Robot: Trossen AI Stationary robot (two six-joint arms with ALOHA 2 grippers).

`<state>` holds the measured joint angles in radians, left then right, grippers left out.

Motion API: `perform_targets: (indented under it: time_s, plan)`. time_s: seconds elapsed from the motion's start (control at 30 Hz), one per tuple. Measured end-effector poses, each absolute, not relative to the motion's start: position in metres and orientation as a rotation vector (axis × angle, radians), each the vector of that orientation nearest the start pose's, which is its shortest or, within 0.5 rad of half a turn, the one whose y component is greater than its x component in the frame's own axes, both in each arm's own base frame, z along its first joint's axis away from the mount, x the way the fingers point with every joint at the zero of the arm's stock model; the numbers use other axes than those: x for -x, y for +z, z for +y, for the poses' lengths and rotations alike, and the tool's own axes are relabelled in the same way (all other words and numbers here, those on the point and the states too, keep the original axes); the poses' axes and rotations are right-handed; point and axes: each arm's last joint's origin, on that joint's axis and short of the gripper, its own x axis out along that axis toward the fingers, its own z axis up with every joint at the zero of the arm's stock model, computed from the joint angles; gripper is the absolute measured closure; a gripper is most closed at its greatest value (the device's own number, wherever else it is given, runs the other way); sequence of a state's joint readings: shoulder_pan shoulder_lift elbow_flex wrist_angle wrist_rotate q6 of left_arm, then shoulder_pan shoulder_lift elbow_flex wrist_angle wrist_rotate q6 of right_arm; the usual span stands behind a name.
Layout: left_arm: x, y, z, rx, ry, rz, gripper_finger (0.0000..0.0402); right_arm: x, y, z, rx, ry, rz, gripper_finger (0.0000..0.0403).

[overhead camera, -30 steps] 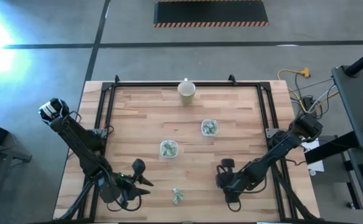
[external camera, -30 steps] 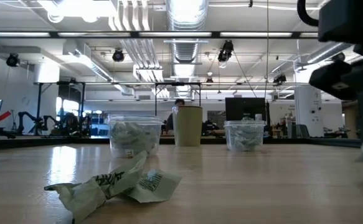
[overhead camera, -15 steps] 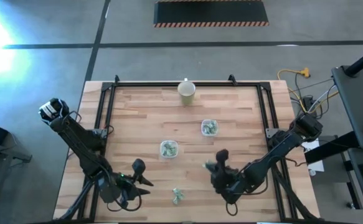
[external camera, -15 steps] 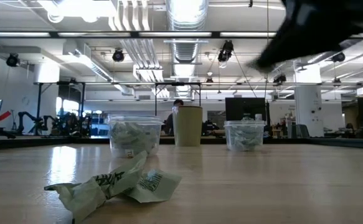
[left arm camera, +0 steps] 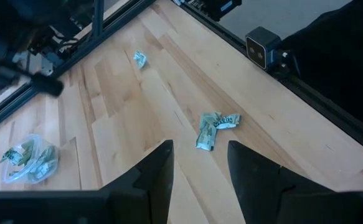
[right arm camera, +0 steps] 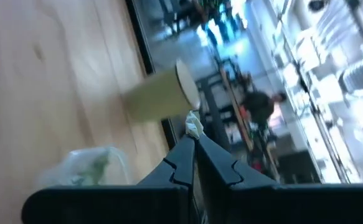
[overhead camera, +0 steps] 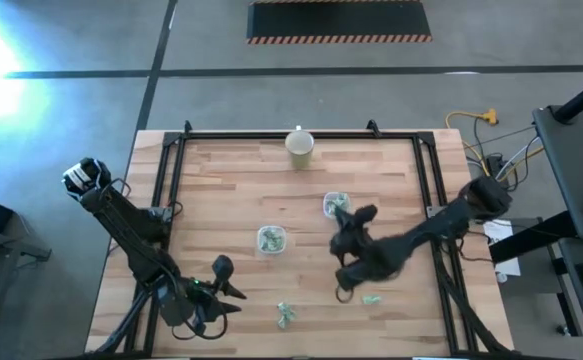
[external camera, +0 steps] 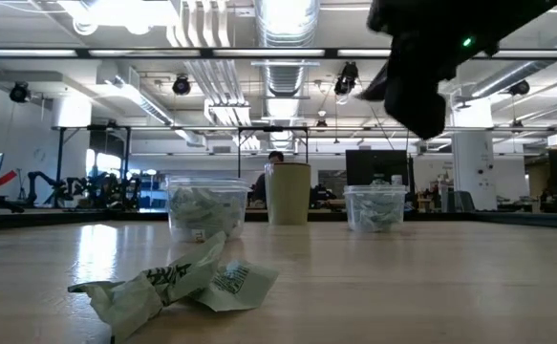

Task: Pick and place Stevia / Truvia into bins
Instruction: Put the green stevia packet into the right transparent container

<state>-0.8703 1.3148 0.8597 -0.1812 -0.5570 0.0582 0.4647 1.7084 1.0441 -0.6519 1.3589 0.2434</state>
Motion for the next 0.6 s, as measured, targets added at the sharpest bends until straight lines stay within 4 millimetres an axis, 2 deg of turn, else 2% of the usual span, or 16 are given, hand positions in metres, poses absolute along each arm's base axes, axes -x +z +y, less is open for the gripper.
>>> perform_targets:
  time_s: [0.13,0.33,0.6]
  plan:
    - [-0.188,0.250,-0.199,-0.475,-0.317,0.475,0.0267,-0.292,0.183,0.083,0.782,-0.840,0.831,0.0394]
    - [-0.188,0.250,-0.199,-0.475,-0.317,0.475,0.0267,-0.298,0.172,0.049,0.597,-0.744,1.026,0.0394]
    - [-0.188,0.250,-0.199,-0.475,-0.317,0.476,0.0267,-0.302,0.168,0.026,0.429,-0.655,1.139,0.0394]
